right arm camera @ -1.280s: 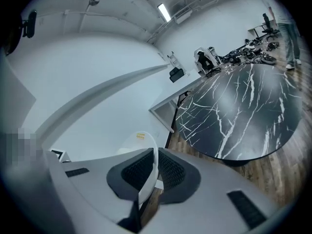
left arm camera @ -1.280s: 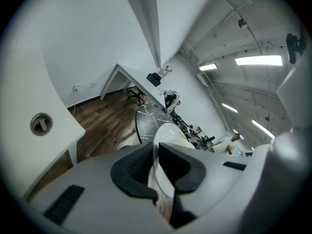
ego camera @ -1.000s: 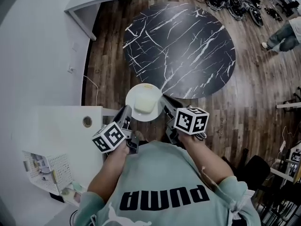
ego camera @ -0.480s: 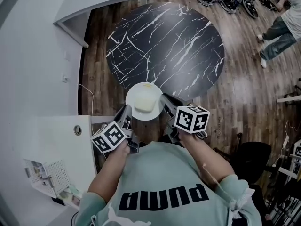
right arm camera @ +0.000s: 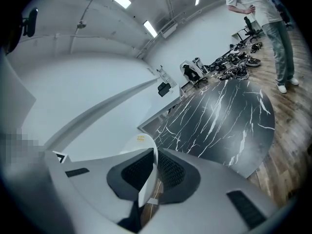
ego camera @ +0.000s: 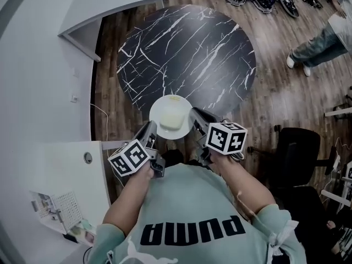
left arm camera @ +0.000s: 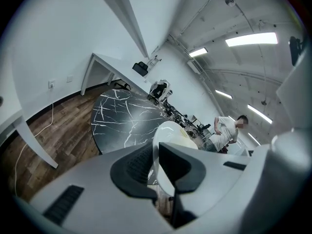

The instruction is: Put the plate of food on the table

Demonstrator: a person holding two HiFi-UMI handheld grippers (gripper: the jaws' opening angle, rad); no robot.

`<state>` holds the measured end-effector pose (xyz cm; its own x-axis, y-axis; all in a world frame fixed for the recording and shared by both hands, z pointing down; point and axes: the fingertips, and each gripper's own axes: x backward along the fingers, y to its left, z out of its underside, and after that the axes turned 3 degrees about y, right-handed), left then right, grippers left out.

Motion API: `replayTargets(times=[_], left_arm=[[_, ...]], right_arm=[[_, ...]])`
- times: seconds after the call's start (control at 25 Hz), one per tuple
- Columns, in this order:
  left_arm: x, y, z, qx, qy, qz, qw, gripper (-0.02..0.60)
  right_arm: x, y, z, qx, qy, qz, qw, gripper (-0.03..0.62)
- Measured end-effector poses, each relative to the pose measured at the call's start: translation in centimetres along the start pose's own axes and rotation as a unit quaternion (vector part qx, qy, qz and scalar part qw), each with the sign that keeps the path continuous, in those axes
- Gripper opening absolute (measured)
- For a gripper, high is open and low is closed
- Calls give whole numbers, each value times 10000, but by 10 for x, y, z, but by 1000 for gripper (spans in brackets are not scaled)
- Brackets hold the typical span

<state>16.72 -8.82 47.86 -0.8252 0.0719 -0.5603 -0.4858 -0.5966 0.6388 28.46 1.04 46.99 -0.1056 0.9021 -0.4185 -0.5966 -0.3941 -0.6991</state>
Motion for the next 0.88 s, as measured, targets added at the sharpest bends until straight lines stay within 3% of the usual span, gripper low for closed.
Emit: replayTargets(times=[0.88], left_arm=[[-171, -33, -49, -618, 1168, 488, 9900, 42]], right_arm=[[-43, -118, -87, -629, -396, 1164, 9904, 32]])
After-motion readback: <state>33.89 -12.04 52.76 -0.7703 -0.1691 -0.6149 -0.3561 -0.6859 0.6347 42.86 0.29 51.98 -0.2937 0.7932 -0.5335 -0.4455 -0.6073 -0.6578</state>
